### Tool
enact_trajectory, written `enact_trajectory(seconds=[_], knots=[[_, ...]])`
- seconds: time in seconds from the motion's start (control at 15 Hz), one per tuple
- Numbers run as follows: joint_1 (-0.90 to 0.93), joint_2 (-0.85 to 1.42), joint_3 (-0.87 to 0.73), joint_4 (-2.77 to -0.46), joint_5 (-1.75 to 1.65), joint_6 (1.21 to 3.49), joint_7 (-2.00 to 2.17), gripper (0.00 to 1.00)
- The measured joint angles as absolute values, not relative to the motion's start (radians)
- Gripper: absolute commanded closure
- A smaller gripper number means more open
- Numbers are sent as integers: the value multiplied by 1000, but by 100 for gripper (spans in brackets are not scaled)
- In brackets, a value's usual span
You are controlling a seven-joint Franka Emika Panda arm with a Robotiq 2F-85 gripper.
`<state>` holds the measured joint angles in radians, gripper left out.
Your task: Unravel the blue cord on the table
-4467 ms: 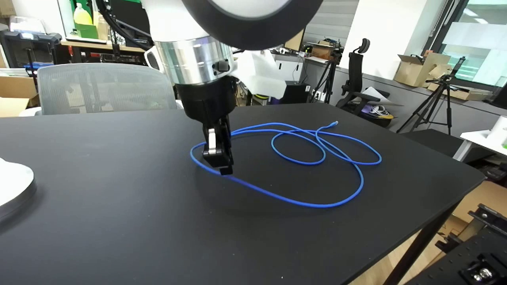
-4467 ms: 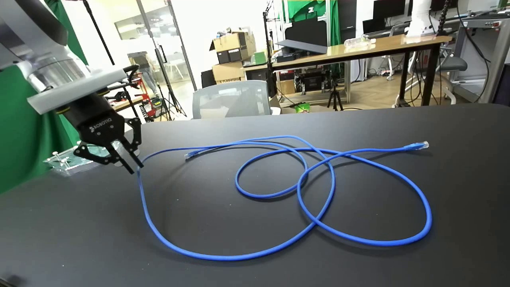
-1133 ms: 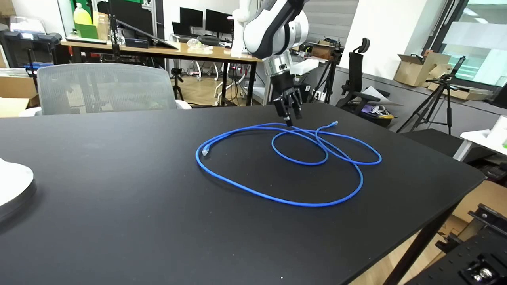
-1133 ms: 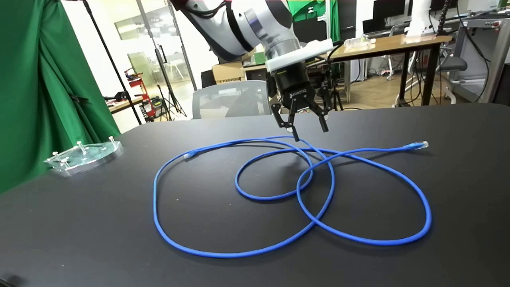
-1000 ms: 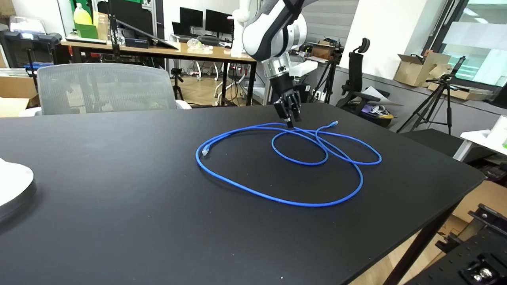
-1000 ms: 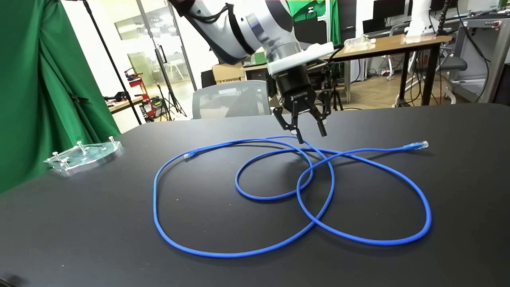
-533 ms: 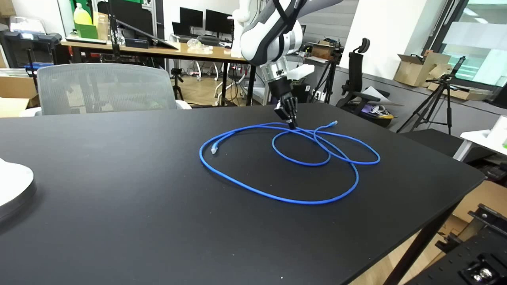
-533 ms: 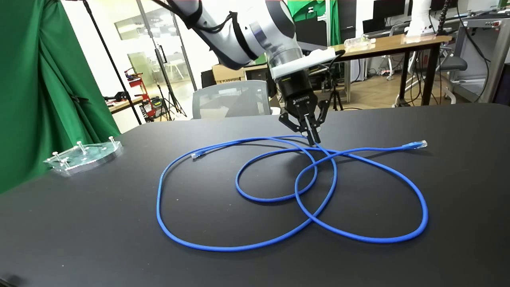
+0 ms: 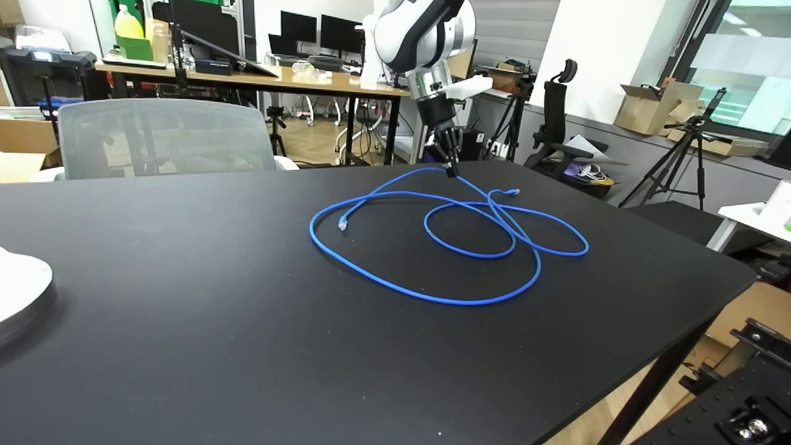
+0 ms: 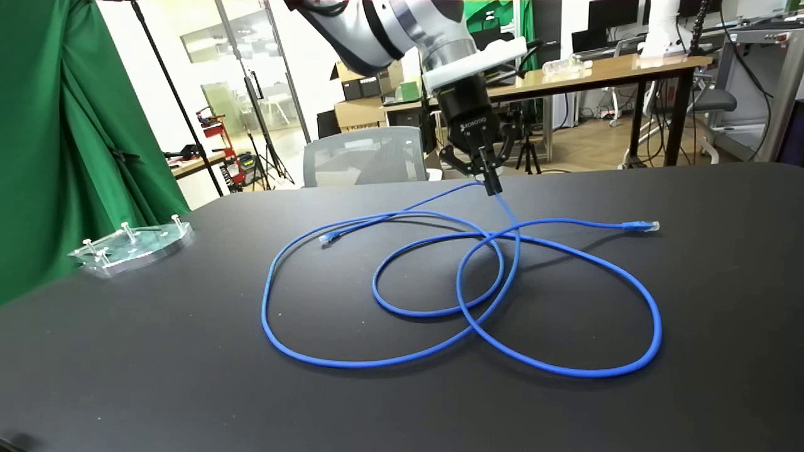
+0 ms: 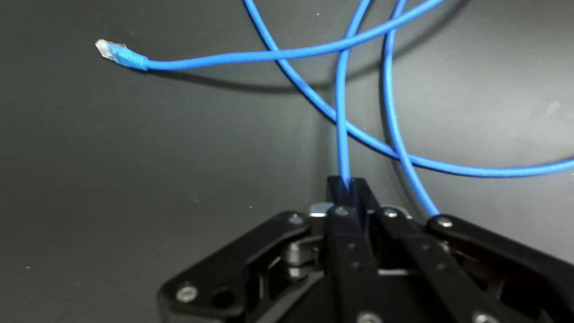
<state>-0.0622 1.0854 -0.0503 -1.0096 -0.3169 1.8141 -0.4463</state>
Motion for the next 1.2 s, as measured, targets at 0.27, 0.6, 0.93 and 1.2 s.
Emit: enact_trajectory(seconds=[0.27,0.6,0.93,1.2], knots=[[-64,1007,-67,-1059,-288,1815,-288,98],[-75,860,-90,-1241,-233,1912,-110,98],[-90,684,-92,-1475,-126,2026,29,98],[-94,574,-114,-1687,-55,2156,140,98]])
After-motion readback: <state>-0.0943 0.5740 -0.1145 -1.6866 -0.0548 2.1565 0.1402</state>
